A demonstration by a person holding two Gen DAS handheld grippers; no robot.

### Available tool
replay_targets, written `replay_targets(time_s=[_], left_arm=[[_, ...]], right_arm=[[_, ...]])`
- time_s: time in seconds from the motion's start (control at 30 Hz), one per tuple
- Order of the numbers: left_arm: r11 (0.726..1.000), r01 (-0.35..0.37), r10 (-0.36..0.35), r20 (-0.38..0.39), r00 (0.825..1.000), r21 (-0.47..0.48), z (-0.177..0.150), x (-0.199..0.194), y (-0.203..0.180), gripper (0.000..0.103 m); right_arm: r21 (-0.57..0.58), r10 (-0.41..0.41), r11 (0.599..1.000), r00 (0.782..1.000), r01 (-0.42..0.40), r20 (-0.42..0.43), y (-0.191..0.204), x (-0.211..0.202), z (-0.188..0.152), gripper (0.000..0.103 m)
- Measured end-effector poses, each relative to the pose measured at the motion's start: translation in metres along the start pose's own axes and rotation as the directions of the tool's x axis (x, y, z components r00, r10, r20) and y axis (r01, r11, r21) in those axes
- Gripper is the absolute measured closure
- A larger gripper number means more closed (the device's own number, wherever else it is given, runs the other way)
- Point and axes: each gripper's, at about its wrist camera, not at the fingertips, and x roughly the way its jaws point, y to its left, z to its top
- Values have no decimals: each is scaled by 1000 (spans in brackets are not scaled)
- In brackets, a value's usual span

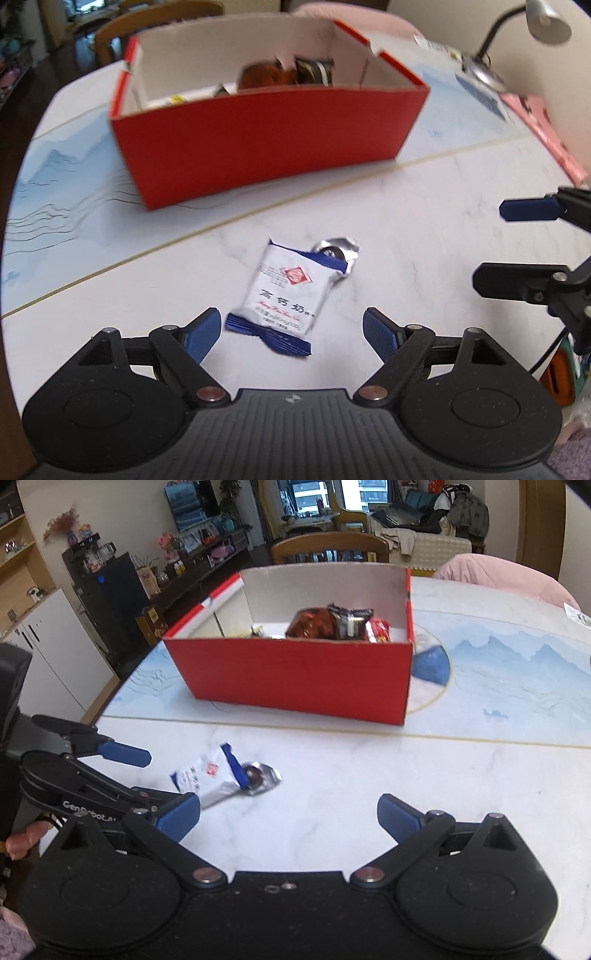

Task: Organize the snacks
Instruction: 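Grasp the white milk biscuit packet with the left tool while the right tool grasps the foil chocolate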

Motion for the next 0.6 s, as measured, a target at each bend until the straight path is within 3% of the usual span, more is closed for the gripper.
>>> replay_targets(time_s=[0.27,0.6], left_arm=[[1000,-27,27,-51,998,4,7,28,6,19],[998,-41,43,-55,998,40,7,36,3,20]], right_arm=[[33,-6,999,1000,7,-24,-15,5,-6,1],[27,0,1000,999,1,-46,-18,11,-3,1]])
